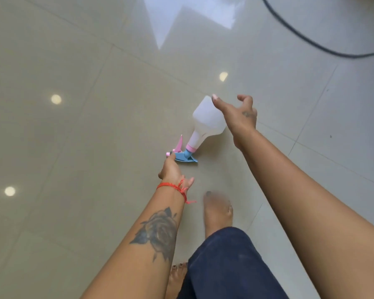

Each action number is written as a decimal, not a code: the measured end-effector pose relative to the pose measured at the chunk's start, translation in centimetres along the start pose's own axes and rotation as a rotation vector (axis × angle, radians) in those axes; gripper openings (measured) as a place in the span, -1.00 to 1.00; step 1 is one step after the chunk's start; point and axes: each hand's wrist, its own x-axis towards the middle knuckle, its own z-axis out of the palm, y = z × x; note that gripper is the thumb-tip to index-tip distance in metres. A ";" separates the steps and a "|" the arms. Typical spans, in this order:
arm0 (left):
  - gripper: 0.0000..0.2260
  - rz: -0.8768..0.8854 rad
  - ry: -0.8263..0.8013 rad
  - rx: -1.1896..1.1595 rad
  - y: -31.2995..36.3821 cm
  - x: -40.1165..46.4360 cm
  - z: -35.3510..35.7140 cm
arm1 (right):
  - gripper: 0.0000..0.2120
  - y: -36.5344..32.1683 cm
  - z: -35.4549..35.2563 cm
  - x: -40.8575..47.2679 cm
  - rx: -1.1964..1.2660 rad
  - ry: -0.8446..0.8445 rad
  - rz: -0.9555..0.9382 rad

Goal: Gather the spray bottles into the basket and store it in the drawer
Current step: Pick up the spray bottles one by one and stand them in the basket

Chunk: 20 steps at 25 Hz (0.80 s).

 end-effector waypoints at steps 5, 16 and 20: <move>-0.61 0.070 -0.021 -0.059 0.3 3.7 2.3 | -0.33 2.4 2.3 3.0 -0.004 -0.088 0.032; -0.68 0.215 -0.119 0.063 -0.9 -7.8 1.4 | -0.46 1.6 -6.5 -5.8 0.318 0.065 0.065; -0.66 0.305 -0.235 0.246 -3.2 -17.0 1.8 | -0.40 1.8 -14.1 -12.8 0.557 0.189 0.077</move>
